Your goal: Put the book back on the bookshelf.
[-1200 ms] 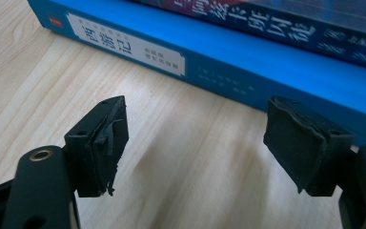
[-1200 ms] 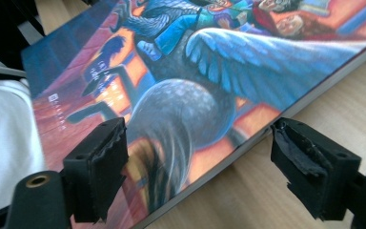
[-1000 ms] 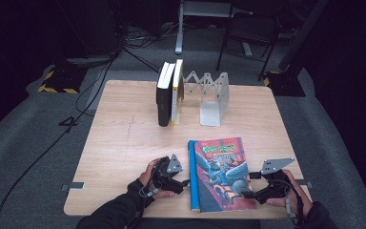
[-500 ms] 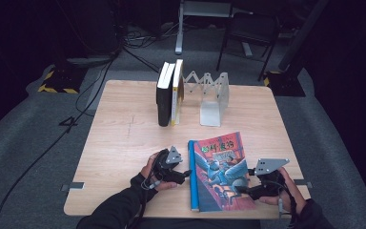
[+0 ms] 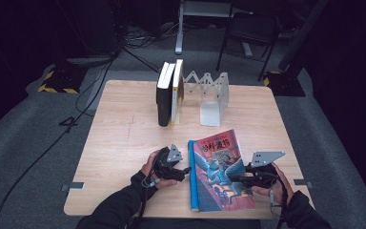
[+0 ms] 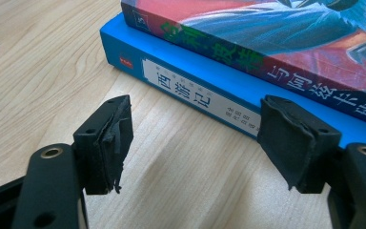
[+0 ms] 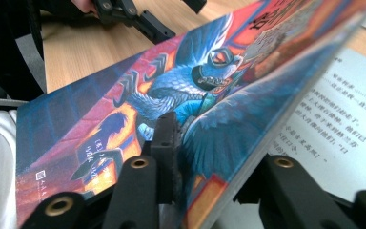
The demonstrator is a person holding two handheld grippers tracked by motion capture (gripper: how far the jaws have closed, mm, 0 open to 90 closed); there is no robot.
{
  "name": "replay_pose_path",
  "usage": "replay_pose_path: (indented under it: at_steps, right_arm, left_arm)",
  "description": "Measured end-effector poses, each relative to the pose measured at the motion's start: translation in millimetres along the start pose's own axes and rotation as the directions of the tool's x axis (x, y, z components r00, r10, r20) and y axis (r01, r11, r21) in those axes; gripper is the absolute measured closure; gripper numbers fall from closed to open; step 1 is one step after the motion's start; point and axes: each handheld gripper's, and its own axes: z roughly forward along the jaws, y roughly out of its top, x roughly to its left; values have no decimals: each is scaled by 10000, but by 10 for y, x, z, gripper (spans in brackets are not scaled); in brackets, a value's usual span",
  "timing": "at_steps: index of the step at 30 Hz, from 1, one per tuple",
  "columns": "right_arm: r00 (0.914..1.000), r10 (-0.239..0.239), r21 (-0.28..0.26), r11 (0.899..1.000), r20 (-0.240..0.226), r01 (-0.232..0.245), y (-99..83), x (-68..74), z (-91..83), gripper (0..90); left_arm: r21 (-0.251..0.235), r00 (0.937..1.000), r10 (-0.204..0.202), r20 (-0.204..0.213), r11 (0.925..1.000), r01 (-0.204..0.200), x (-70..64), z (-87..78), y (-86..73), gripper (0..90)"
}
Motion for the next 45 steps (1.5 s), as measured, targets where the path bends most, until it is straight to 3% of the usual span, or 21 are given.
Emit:
replay_pose_path:
  at_steps: [7, 8, 11, 16, 18, 24, 29, 32, 35, 37, 39, 41, 42, 43, 45]
  right_arm:
    - [9998, -143, -280, 9995, -171, 139, 34, 15, 105, 709]
    - [9997, -213, -269, 9994, -153, 209, 51, 23, 123, 709]
    - [9995, -286, -271, 9992, -125, 283, 70, 34, 145, 709]
    - [9991, -396, -298, 9988, -115, 393, 105, 46, 202, 707]
    - [9991, -390, -307, 9988, -140, 385, 112, 39, 215, 707]
    - [9989, -462, -405, 9981, -68, 459, 119, 52, 232, 707]
    - [9982, -605, -546, 9967, -13, 603, 112, 62, 230, 708]
    - [9962, -864, -659, 9940, 136, 871, 118, 86, 216, 710]
    - [9891, -1396, -1104, 9834, 465, 1439, 131, 158, 191, 713]
    - [9863, -1554, -1363, 9774, 556, 1617, 139, 175, 172, 712]
    - [9824, -1742, -1605, 9699, 674, 1830, 150, 192, 155, 711]
    - [9788, -1908, -1729, 9642, 738, 2010, 159, 200, 146, 708]
    - [9775, -1990, -1827, 9607, 705, 2088, 169, 199, 133, 707]
    - [9734, -2181, -1961, 9538, 697, 2277, 186, 206, 113, 704]
    - [9672, -2455, -2031, 9458, 647, 2536, 231, 217, 83, 687]
  left_arm:
    - [162, 9989, 175, -437, 9997, -168, 78, 32, 7, 317]
    - [74, 9993, -219, -310, 9997, 222, 145, 13, -5, 317]
    - [29, 9988, -341, -342, 9994, 343, 187, -2, -20, 321]
    - [28, 9991, -399, -169, 9992, 400, 235, -23, -45, 342]
    - [260, 9992, -372, -167, 9990, 376, 246, 2, -57, 350]
    - [546, 9984, -431, 375, 9977, 410, 237, 70, -76, 357]
    - [321, 9931, -1059, 511, 9940, 1043, 323, 107, -73, 354]
    - [62, 9934, -1097, 345, 9940, 1096, 382, 83, -55, 356]
    - [-559, 9916, -1271, 244, 9902, 1283, 486, -4, -4, 369]
    - [-836, 9874, -1459, 615, 9850, 1507, 530, -43, 21, 383]
    - [-1162, 9872, -1327, 885, 9829, 1425, 542, -81, 52, 431]
    - [-1165, 9871, -1241, 1011, 9839, 1357, 532, -102, 76, 547]
    - [-1327, 9898, -926, 1083, 9854, 1067, 510, -138, 113, 547]
    - [-1419, 9901, -761, 1181, 9855, 927, 496, -167, 135, 605]
    - [-1799, 9891, -445, 1405, 9812, 697, 475, -240, 184, 675]
